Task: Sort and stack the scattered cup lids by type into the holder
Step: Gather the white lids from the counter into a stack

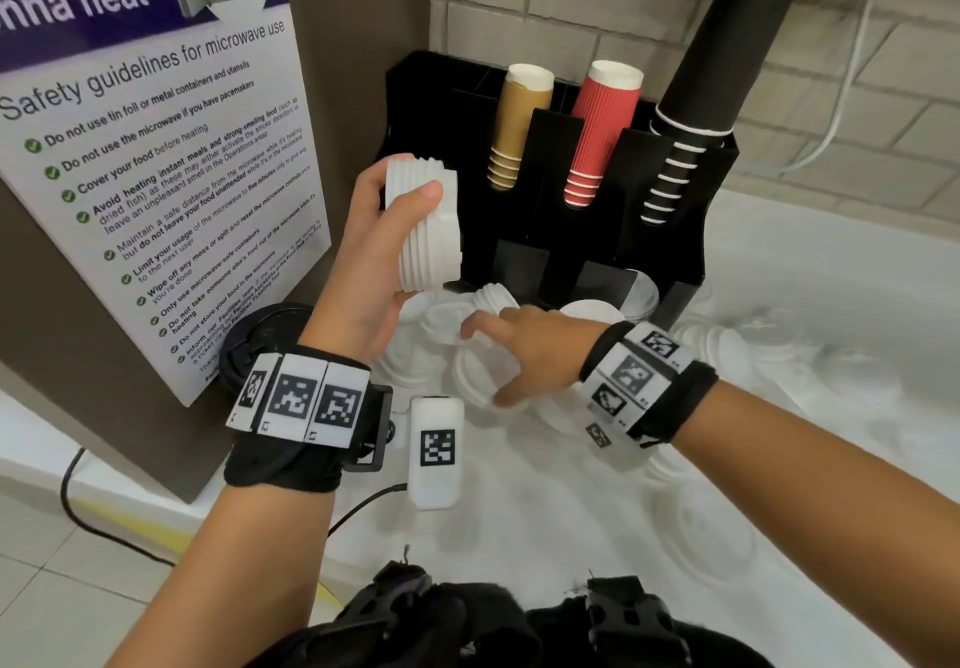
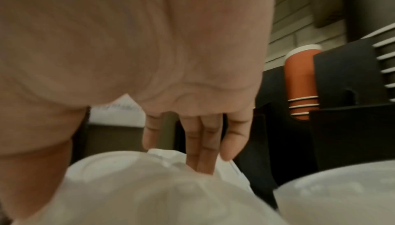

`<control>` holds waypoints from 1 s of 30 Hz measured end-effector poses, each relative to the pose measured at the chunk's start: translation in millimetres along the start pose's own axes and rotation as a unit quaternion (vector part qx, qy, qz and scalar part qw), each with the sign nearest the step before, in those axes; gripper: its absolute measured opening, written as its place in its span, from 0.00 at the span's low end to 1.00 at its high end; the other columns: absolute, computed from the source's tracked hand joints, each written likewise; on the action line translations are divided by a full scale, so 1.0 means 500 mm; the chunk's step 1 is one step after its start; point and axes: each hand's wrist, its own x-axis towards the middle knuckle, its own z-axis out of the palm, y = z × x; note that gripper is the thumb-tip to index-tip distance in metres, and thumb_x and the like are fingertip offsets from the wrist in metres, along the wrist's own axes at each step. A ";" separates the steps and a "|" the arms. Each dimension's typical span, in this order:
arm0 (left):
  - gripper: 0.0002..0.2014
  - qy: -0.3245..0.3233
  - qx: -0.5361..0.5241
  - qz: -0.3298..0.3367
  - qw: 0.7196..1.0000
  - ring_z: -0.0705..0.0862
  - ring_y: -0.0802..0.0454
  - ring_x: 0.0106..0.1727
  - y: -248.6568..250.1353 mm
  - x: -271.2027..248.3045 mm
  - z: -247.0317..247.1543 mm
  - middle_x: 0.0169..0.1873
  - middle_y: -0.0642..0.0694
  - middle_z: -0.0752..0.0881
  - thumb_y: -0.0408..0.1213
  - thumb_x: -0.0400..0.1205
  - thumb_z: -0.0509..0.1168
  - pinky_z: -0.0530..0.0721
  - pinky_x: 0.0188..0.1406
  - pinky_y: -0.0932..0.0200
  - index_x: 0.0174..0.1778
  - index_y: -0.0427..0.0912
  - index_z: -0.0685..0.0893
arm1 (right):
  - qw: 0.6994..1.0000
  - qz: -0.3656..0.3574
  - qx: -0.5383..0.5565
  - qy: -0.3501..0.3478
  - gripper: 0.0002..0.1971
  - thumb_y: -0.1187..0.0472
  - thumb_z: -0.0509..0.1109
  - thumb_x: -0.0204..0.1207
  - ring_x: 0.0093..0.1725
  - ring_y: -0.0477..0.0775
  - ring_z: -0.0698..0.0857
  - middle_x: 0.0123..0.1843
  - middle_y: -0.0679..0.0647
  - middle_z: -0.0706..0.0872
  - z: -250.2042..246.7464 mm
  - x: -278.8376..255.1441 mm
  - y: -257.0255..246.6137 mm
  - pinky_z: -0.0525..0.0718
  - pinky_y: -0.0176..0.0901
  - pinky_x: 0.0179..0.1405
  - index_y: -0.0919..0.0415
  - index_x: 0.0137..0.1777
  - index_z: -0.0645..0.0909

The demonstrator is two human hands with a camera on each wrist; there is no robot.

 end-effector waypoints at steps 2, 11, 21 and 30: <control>0.21 0.005 -0.002 0.004 1.000 0.86 0.66 0.46 0.001 0.002 -0.001 0.50 0.58 0.84 0.49 0.73 0.66 0.85 0.38 0.59 0.63 0.57 0.75 | 0.995 -0.028 0.095 0.023 0.36 0.50 0.76 0.70 0.61 0.59 0.76 0.60 0.55 0.74 -0.028 -0.009 0.015 0.79 0.53 0.60 0.42 0.74 0.60; 0.27 -0.004 0.003 -0.003 1.000 0.87 0.64 0.46 -0.007 0.001 0.013 0.44 0.60 0.87 0.47 0.73 0.67 0.84 0.39 0.62 0.69 0.52 0.73 | 0.880 -0.041 0.430 0.196 0.28 0.58 0.75 0.74 0.53 0.59 0.88 0.63 0.57 0.79 -0.094 -0.055 0.062 0.88 0.53 0.55 0.44 0.69 0.65; 0.25 -0.057 0.012 -0.074 0.996 0.85 0.49 0.60 -0.034 -0.006 0.035 0.62 0.46 0.84 0.53 0.73 0.67 0.84 0.50 0.50 0.68 0.57 0.76 | 0.830 -0.173 0.480 0.226 0.32 0.74 0.72 0.72 0.63 0.53 0.83 0.70 0.56 0.76 -0.112 -0.089 0.033 0.85 0.47 0.57 0.50 0.73 0.68; 0.28 -0.025 -0.026 -0.050 0.998 0.83 0.48 0.62 -0.031 -0.011 0.044 0.64 0.46 0.81 0.52 0.74 0.65 0.85 0.47 0.52 0.71 0.55 0.73 | 0.829 -0.169 0.473 0.246 0.32 0.75 0.75 0.70 0.63 0.54 0.83 0.69 0.56 0.74 -0.108 -0.083 -0.002 0.88 0.54 0.55 0.49 0.68 0.69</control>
